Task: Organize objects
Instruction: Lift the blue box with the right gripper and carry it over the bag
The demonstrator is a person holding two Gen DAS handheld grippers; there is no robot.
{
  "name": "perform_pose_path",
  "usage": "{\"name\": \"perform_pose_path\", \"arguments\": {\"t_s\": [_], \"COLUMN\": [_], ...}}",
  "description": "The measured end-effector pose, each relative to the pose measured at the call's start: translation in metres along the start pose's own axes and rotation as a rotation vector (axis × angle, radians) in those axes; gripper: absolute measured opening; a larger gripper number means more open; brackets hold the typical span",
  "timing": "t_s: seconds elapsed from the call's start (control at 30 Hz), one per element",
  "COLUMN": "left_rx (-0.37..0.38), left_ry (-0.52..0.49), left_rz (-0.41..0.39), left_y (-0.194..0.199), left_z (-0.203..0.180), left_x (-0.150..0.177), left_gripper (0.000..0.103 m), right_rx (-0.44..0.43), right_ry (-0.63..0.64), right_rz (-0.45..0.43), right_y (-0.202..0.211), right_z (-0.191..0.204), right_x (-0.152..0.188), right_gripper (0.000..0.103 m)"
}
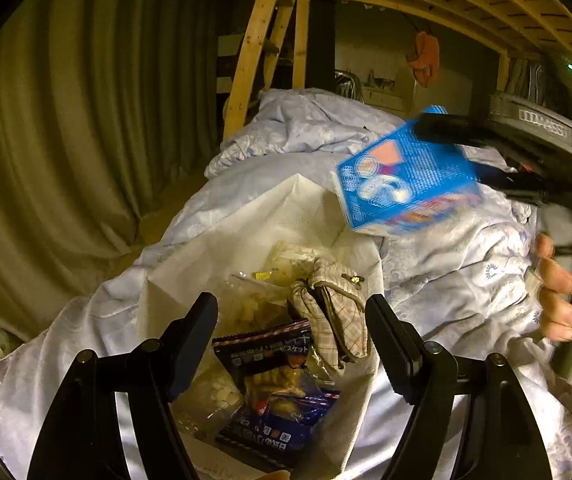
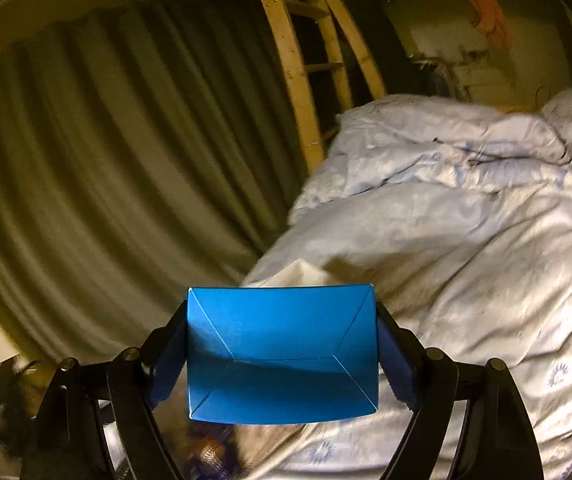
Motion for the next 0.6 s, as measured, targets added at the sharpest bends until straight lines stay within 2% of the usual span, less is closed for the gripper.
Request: {"name": "perform_pose_path", "arguments": {"t_s": [0.1,0.2,0.3,0.47,0.6], "left_rx": [-0.009,-0.020,-0.034,-0.049,-0.017], "left_ry": [-0.017,-0.027,-0.022,0.008,0.014], "left_rz": [0.028,0.053,0.069,0.085,0.083], "left_y": [-0.010,-0.018,-0.024,-0.033,-0.035], "left_z": [-0.003,-0.004,-0.001,0.006,0.005], "left_x": [0.004,0.007,0.009,0.009,0.009], "left_gripper": [0.076,0.076,0.076,0.076,0.076], "right_rx": [0.047,0.022,-0.054,-0.090,-0.172], "right_ry": [-0.006,-0.043,-0.122,-0.191,-0.208], "right_rz": [0.013,0.023,0.218,0.325,0.334], "right_y": [-0.040,-0.072,-0.118,-0.129,-0.119], "right_z": [-0.002,-0.008,-0.015,-0.022,-0.017], "right_x": [0.002,0.013,0.037,0.067,0.068], "right_gripper": [0.083,0.084,0.085,0.087,0.087]}}
Point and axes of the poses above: each gripper's, at about its wrist camera, not at the fingertips, and y roughly against the way its jaws point, z to its left, x to its underside, the point moved 3 cm from there along -y, roughly the way its jaws point, and after that the axes turned 10 degrees about y, right-handed, at the moved point
